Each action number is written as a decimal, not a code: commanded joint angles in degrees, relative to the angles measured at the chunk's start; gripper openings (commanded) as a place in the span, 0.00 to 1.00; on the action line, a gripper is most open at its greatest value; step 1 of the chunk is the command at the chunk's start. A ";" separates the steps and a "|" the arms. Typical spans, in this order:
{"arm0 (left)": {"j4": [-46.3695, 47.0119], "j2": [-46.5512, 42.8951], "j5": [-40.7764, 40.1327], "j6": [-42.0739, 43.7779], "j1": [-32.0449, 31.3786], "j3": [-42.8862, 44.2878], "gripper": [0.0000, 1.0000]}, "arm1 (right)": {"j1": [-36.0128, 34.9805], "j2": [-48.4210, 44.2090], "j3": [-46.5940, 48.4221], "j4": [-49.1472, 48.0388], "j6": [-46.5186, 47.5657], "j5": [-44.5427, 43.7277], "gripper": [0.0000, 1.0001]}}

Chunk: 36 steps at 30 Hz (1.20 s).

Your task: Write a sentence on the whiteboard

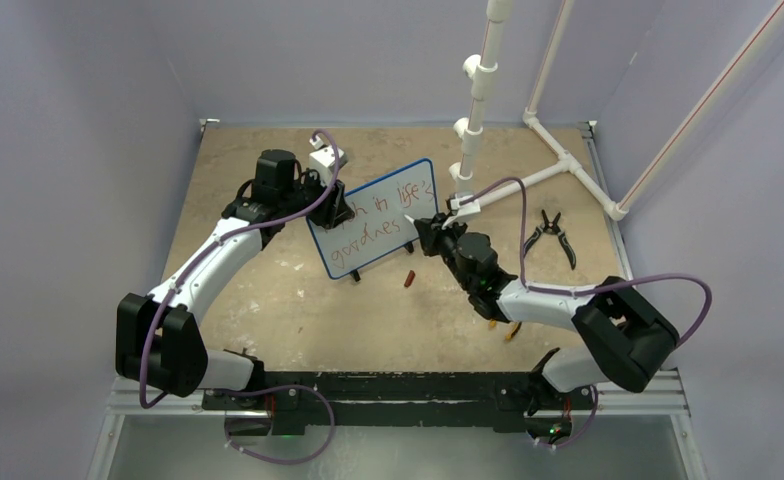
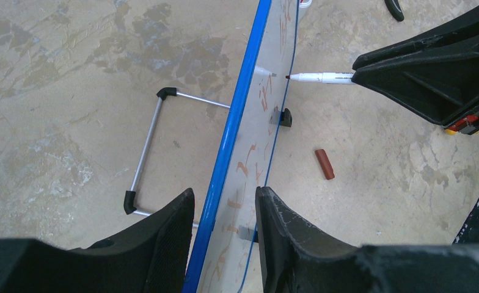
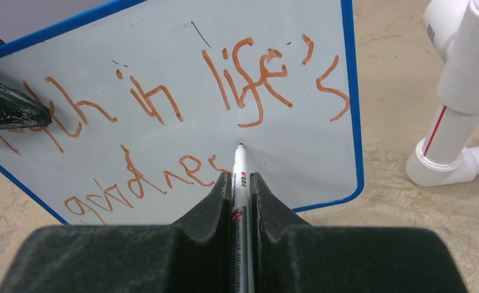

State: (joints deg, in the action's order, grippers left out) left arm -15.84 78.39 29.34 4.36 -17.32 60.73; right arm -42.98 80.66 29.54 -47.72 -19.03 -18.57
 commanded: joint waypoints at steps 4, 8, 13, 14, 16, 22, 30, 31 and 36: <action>1.86 -1.75 1.45 1.44 0.00 -0.26 0.00 | 0.44 2.28 3.63 -2.70 1.16 0.18 0.00; 1.85 -1.74 1.49 1.49 -0.06 -0.26 0.00 | 0.44 2.78 3.39 -3.02 1.05 1.07 0.00; 1.89 -1.68 1.51 1.46 0.00 -0.17 0.00 | 0.35 2.62 1.69 -3.36 0.59 1.97 0.00; 1.86 -1.70 1.48 1.44 -0.03 -0.23 0.00 | 0.33 2.58 1.26 -3.29 0.26 2.04 0.00; 1.92 -1.64 1.49 1.40 0.00 -0.21 0.00 | 0.27 2.43 0.46 -3.10 -0.24 2.16 0.00; 1.94 -1.57 1.50 1.35 -0.01 -0.23 0.00 | 0.18 2.49 -0.19 -2.77 -0.60 2.54 0.00; 1.86 -1.57 1.39 1.42 -0.05 -0.19 0.00 | 0.25 3.08 0.70 1.19 -3.15 -0.84 0.00; 1.86 -1.64 1.42 1.44 0.00 -0.20 0.00 | 0.31 3.25 0.88 1.71 -3.09 -1.39 0.00; 1.86 -1.73 1.41 1.46 -0.02 -0.24 0.00 | 0.27 3.74 1.18 2.52 -3.16 -2.38 0.00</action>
State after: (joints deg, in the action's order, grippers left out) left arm -15.51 78.39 29.34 4.36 -17.32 60.62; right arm -42.74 83.70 29.50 -46.24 -20.99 -18.55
